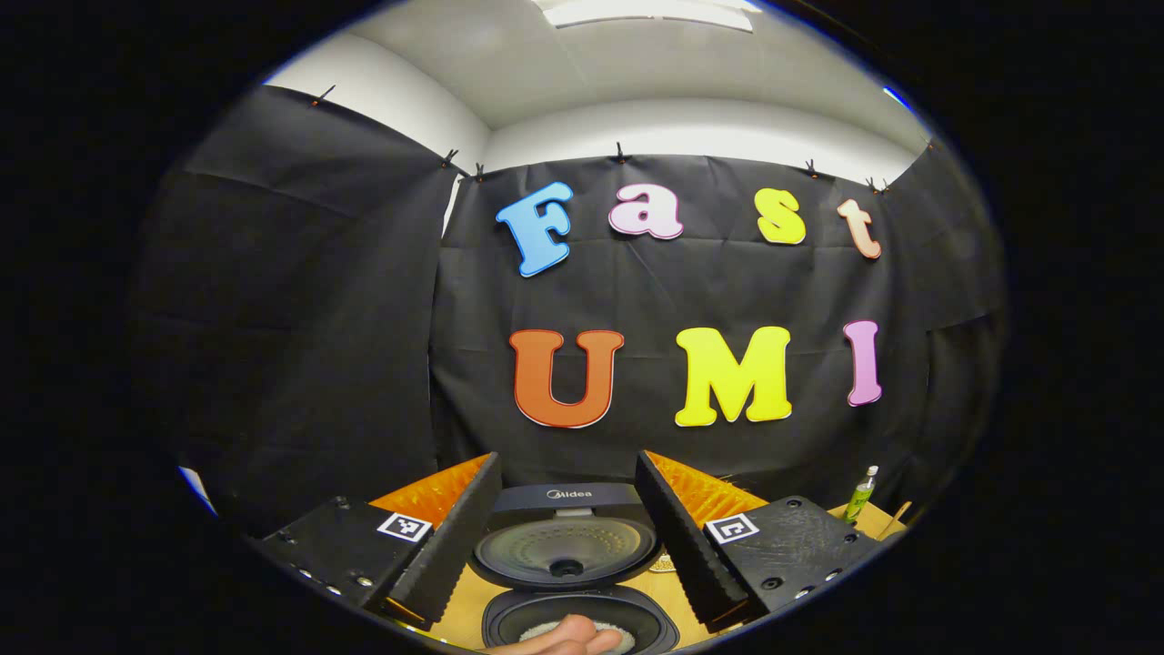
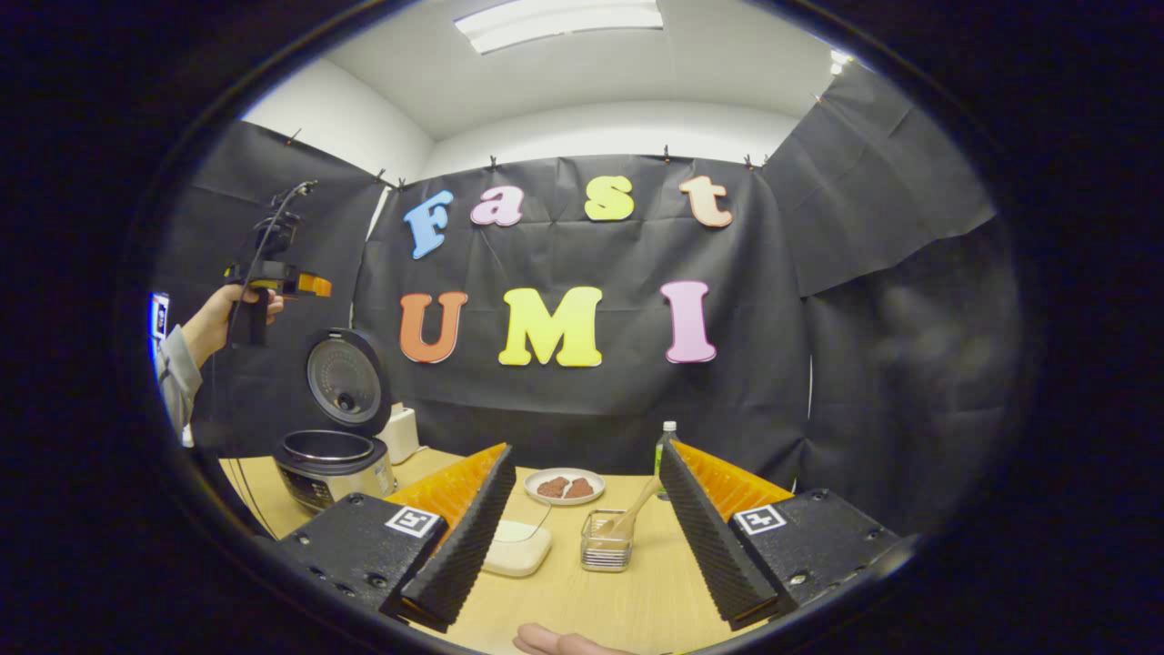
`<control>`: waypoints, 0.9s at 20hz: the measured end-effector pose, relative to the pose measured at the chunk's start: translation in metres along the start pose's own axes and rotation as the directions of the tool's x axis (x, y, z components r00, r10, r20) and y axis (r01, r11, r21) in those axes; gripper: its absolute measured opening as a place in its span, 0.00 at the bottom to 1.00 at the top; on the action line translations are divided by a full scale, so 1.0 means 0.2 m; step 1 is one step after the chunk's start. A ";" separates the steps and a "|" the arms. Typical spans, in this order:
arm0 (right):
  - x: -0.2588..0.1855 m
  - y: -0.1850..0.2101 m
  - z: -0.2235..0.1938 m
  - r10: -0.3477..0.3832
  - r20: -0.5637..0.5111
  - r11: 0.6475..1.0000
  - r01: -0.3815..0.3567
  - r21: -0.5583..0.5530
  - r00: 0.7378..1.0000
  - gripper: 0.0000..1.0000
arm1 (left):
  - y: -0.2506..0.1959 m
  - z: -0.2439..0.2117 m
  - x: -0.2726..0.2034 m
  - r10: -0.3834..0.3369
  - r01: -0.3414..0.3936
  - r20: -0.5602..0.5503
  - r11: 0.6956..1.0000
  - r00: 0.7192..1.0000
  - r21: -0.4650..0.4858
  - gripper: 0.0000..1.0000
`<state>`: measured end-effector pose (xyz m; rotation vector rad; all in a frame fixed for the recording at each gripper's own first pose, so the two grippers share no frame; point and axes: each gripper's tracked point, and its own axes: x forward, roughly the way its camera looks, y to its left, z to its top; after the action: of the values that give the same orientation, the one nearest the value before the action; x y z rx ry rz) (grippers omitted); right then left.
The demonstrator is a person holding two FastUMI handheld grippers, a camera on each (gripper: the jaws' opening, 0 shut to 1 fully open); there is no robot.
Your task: Close the left gripper, press the button to open the rice cooker; take a wooden spoon from the chopstick holder with the right hand, scoop a spoonful of rice and pour it into the rice cooker, then put the wooden spoon back into the chopstick holder.
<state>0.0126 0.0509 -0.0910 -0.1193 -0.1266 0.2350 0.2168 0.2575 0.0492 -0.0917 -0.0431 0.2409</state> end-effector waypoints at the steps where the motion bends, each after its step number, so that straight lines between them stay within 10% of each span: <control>1: 0.02 -0.01 -0.04 0.002 -0.015 1.000 -0.002 -0.003 1.000 1.00 | -0.01 0.00 0.08 -0.005 0.005 -0.002 1.000 1.000 -0.027 0.94; 6: 0.13 -0.07 -0.24 -0.021 -0.114 1.000 0.019 -0.019 0.993 1.00 | 0.05 -0.09 0.41 0.039 -0.045 -0.040 0.988 0.998 -0.150 0.94; 18: 0.09 0.08 -0.28 0.042 -0.162 0.998 -0.048 -0.038 0.986 1.00 | 0.10 -0.36 0.39 0.096 -0.103 -0.194 0.994 0.976 -0.025 0.97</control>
<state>0.0338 0.0654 -0.1473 -0.1821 0.0320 0.2670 0.2923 0.2895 -0.0216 -0.1521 0.1500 0.3307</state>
